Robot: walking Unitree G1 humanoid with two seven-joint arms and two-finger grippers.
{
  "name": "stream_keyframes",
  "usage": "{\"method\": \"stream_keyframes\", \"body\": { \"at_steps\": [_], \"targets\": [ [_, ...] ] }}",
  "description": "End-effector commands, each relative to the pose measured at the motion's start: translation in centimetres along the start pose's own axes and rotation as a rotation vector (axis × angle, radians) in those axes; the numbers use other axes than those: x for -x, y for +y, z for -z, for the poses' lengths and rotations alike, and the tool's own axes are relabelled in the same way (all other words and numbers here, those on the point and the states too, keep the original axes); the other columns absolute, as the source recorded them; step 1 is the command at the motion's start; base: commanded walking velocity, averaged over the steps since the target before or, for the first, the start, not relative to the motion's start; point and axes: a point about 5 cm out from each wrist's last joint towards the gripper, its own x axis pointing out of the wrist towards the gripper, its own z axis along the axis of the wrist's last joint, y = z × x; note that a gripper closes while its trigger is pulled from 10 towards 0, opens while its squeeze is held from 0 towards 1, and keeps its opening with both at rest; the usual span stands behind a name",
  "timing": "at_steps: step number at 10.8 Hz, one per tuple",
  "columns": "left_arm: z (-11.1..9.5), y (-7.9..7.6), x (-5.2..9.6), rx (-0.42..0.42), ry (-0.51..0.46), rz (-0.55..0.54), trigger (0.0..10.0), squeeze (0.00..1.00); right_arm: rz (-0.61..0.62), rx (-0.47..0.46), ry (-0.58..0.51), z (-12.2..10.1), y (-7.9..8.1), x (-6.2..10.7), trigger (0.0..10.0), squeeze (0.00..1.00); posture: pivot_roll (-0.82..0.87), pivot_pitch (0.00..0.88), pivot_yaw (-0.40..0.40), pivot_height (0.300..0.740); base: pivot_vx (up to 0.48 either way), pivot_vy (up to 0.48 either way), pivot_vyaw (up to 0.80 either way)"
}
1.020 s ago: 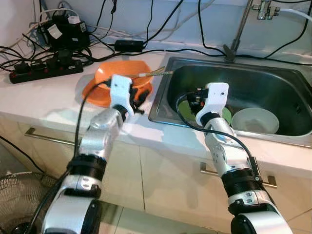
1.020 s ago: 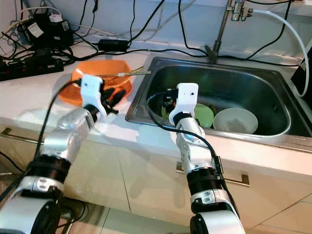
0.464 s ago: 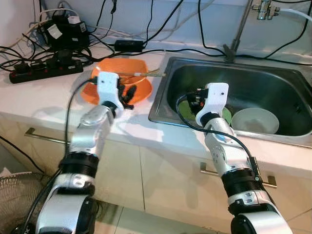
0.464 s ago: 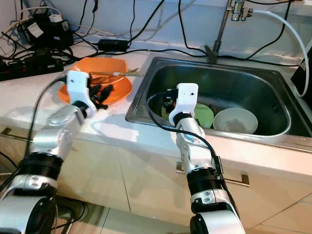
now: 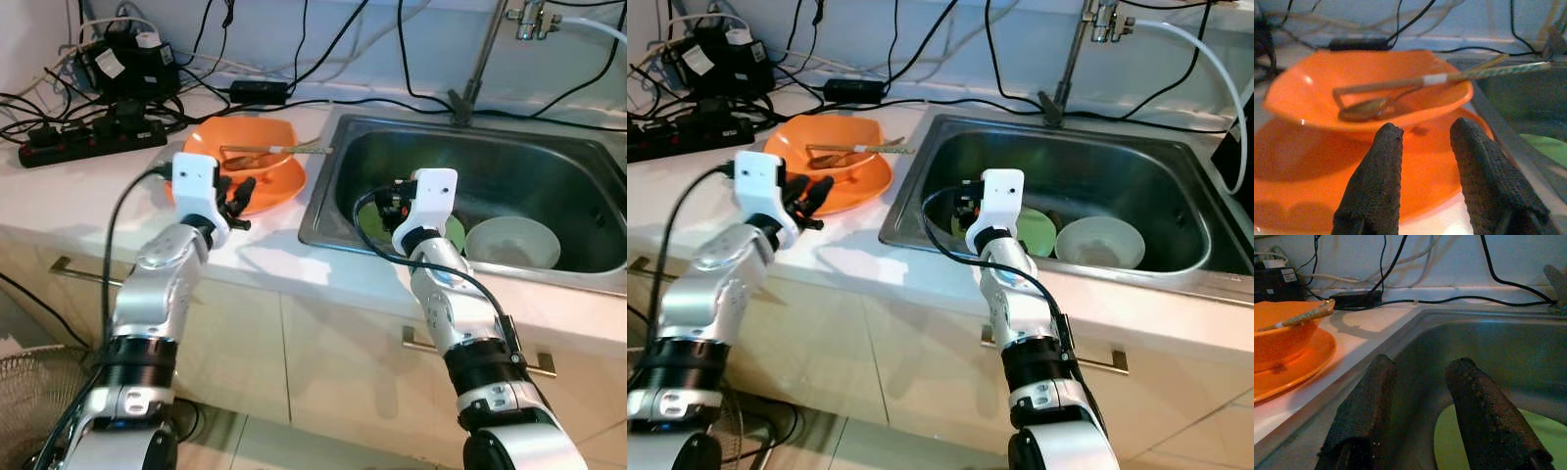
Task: Kitchen organization
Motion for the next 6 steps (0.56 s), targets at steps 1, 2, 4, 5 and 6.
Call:
{"method": "stream_keyframes", "body": {
  "at_steps": [1, 2, 4, 5, 6],
  "targets": [
    [-0.9, -1.2, 0.1, -0.124, -0.039, 0.063, 10.0, 0.0, -0.003, -0.007, -0.022, -0.6, 0.1, -0.3, 10.0, 0.0, 0.18, 0.017, -0.009, 0.74, 0.0, 0.0, 0.0],
    [-1.9, -2.9, -0.4, -0.275, -0.092, 0.125, 10.0, 0.0, -0.003, -0.007, -0.021, -0.5, 0.2, -0.3, 10.0, 0.0, 0.18, 0.013, -0.006, 0.74, 0.0, 0.0, 0.0],
    [-2.8, -5.7, -2.4, -0.483, -0.132, 0.177, 10.0, 0.0, 0.001, -0.01, -0.025, -0.5, 0.3, -0.3, 10.0, 0.0, 0.17, 0.009, 0.009, 0.74, 0.0, 0.0, 0.0],
    [-2.0, -6.1, -3.7, -0.666, -0.086, 0.165, 10.0, 0.0, 0.007, -0.011, -0.03, -0.6, 0.2, -0.3, 10.0, 0.0, 0.16, 0.01, 0.016, 0.74, 0.0, 0.0, 0.0],
    [-1.4, -6.3, -4.6, -0.778, -0.062, 0.158, 10.0, 0.0, 0.013, -0.013, -0.035, -0.6, 0.1, -0.1, 10.0, 0.0, 0.14, 0.02, 0.032, 0.74, 0.0, 0.0, 0.0]
  ]
}}
